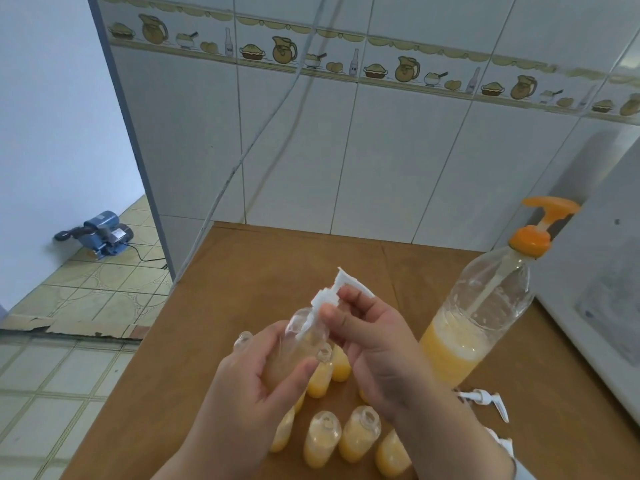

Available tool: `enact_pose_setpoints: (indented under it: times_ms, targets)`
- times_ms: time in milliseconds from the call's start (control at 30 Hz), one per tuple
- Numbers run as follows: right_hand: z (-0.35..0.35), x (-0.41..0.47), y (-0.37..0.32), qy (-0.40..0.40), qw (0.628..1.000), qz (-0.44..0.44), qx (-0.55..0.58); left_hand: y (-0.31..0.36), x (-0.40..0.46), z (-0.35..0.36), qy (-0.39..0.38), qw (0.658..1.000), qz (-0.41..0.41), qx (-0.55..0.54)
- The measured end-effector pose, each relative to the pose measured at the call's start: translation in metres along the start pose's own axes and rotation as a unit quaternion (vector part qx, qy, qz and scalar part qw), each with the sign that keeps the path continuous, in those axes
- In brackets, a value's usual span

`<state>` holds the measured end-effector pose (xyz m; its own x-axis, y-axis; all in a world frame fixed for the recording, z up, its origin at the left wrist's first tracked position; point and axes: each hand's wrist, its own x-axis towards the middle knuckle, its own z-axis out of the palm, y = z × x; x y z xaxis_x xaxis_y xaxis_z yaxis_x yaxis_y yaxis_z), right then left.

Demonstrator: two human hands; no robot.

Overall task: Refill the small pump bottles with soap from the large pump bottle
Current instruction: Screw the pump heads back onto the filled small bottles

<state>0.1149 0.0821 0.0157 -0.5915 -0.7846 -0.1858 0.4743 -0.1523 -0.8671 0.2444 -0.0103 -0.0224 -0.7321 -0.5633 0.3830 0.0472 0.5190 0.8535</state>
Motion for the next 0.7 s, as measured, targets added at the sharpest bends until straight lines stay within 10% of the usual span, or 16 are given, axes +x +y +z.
enact_pose_setpoints:
  times_ms: [700]
  targets:
    - [0.011,-0.023,0.011,0.087,0.985,-0.105,-0.104,-0.007,-0.009,0.011,-0.002,0.989,-0.005,0.148]
